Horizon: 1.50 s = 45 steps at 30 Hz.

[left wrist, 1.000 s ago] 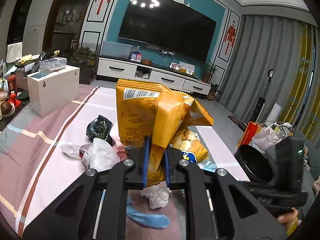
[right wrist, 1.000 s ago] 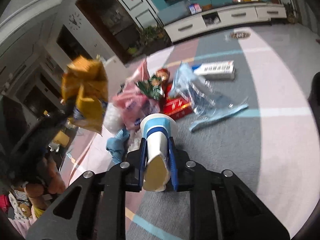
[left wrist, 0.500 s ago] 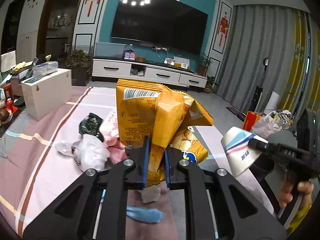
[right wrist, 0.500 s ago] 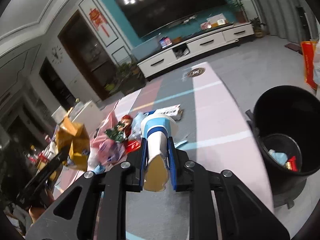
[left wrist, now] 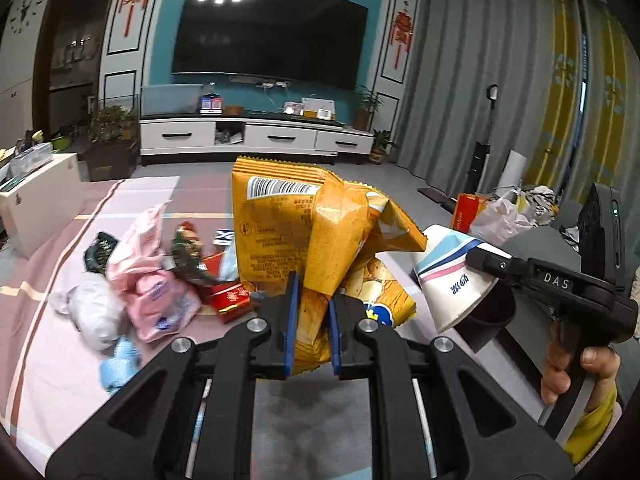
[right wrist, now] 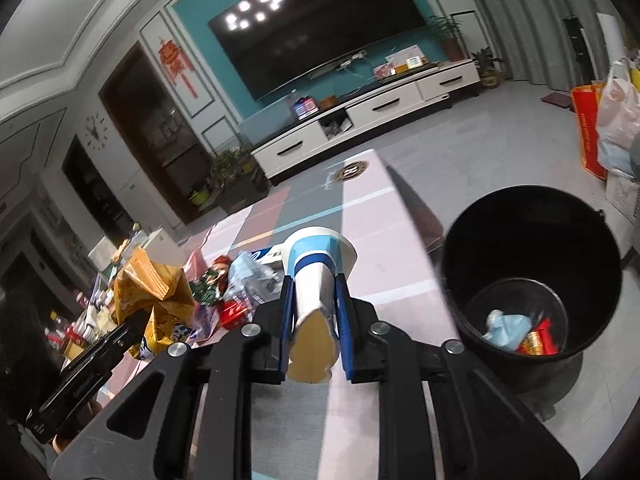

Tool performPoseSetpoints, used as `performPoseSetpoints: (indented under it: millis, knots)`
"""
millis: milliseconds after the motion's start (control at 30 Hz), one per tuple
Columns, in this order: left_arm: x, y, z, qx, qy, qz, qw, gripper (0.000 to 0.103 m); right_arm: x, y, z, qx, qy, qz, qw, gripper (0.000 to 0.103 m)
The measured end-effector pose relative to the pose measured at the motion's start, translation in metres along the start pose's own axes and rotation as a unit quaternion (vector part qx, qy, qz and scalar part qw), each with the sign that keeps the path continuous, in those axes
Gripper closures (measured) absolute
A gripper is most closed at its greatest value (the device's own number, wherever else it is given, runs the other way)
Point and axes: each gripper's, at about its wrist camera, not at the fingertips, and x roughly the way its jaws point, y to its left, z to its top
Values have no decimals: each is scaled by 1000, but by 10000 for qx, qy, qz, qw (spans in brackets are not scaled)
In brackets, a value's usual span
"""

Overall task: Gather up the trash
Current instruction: 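Carry the chip bag and paper cup to the black bin and release both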

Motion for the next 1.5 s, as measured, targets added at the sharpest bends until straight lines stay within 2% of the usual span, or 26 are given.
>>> performPoseSetpoints:
  millis: [300, 567, 767, 1067, 1133, 1233, 1300, 1367, 1500]
  knots:
    - [32, -61, 6, 380, 265, -335, 9984, 89, -30, -47, 6, 372, -292, -411, 9980, 82]
    - [79, -115, 17, 624, 488, -658, 9947, 89, -41, -86, 10, 527, -426, -1118, 9914, 82]
    - [120, -150, 18, 712, 762, -1001, 9895, 89, -38, -118, 11, 819, -311, -1478, 9851, 82]
    - [190, -186, 15, 694, 1291, -1219, 9817, 88, -17, -136, 7, 1157, -126, -1840, 9760, 79]
    - [195, -189, 12, 720, 1322, -1189, 9814, 85, -14, -140, 7, 1244, -61, -1876, 9743, 77]
    - [202, -192, 10, 775, 1321, -1236, 9804, 73, -13, -143, 6, 1298, -39, -1937, 9724, 75]
    - [200, -192, 8, 802, 1296, -1259, 9803, 55, -14, -143, 6, 1267, -44, -2003, 9715, 75]
    - [197, -192, 7, 849, 1255, -1289, 9800, 44, -16, -140, 7, 1256, -55, -2065, 9703, 67]
    - [188, -194, 7, 991, 1152, -1224, 9808, 43, -19, -140, 8, 1264, -129, -2051, 9705, 65]
